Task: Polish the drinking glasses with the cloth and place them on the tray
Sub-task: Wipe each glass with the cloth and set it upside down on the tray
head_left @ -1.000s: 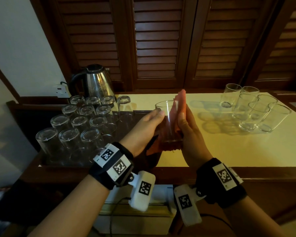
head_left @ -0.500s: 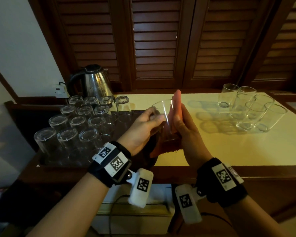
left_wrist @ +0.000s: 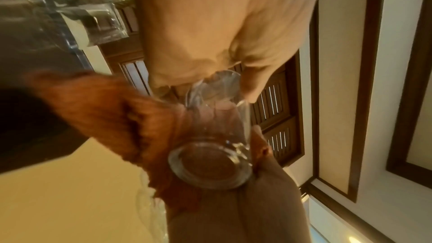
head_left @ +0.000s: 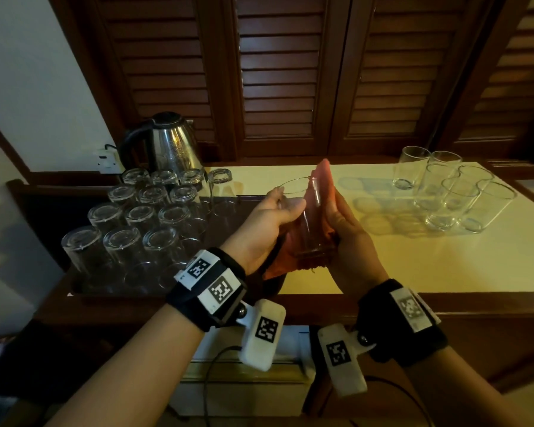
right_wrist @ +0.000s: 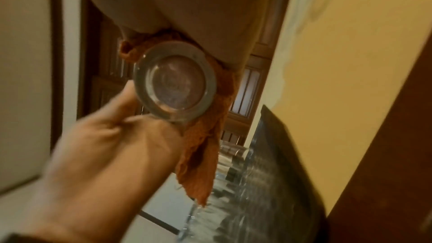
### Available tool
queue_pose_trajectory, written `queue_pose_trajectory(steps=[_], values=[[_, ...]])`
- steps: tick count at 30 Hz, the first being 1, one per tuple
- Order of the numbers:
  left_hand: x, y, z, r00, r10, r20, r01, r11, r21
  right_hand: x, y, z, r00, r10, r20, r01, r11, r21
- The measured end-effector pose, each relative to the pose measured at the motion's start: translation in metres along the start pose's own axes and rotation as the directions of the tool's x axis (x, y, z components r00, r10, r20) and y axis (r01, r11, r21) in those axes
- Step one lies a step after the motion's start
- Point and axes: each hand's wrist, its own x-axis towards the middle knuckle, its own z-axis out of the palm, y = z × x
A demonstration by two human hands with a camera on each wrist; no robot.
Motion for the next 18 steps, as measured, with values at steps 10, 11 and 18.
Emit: queue_pose_trajectory(steps=[10, 11, 18], values=[[-0.003, -0.001, 0.002, 1.000, -0.008, 0.026, 0.008, 1.000, 0.014, 0.006, -0.003, 0.000, 0.994, 0.108, 0.010, -0.108, 0.987, 0.121], [-0.001, 0.000, -0.001, 1.000, -0.006, -0.002, 0.006, 1.000, 0.021, 0.007, -0.005, -0.001, 0.998, 0.060, 0.000, -0.060, 0.997, 0.057], [0.006, 0.004, 0.010, 0.999, 0.046, -0.018, -0.043, 0.992, 0.123, 0.012, 0.000, 0.010, 0.998, -0.066, 0.006, 0.066, 0.991, -0.112]])
